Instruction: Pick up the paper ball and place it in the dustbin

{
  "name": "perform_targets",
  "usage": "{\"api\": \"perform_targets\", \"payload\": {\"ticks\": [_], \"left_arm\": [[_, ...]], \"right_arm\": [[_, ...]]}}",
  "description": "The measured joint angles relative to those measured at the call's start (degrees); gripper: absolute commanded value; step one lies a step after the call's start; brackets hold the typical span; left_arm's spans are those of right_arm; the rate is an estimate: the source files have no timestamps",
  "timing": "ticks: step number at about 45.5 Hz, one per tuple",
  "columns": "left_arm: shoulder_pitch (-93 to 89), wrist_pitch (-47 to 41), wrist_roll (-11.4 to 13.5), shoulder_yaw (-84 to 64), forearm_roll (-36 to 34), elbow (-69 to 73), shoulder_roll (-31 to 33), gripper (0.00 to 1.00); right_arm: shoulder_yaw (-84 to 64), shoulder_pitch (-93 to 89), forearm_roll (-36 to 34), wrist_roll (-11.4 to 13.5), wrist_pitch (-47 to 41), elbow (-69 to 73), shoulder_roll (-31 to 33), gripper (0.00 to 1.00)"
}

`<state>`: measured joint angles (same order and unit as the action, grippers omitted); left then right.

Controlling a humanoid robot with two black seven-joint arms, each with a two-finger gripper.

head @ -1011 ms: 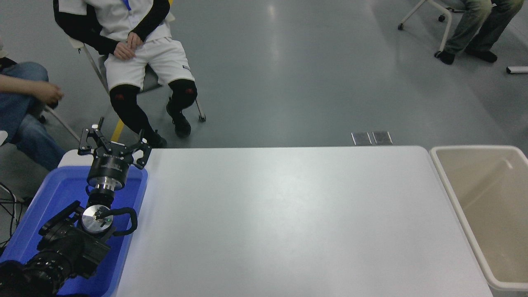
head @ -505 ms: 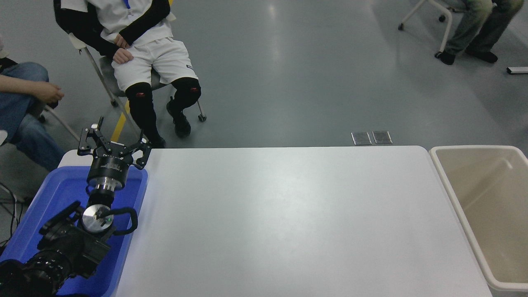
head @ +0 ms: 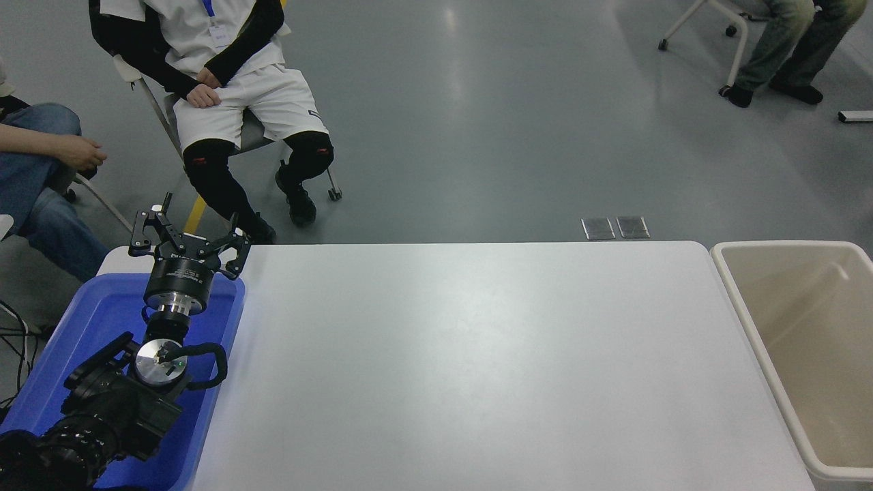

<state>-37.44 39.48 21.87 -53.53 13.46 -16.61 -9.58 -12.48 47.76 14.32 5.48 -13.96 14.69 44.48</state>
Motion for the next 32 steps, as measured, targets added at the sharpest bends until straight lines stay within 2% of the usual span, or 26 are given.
{"api": "perform_targets", "payload": {"ticks": [14,32], "left_arm": [[0.0,0.0,0.02,0.0,0.08,0.0,-0.01,0.99],[0.0,0.01,0.02,0.0,0.08,0.0,0.0,0.99]], "right_arm": [[4.62,-5.39,-0.74,-0.13,16.13,-0.33,-6.11,0.0],[5.55,-7.14,-0.87,-0.2,21.74,-0.98,-10.73,0.0]]}}
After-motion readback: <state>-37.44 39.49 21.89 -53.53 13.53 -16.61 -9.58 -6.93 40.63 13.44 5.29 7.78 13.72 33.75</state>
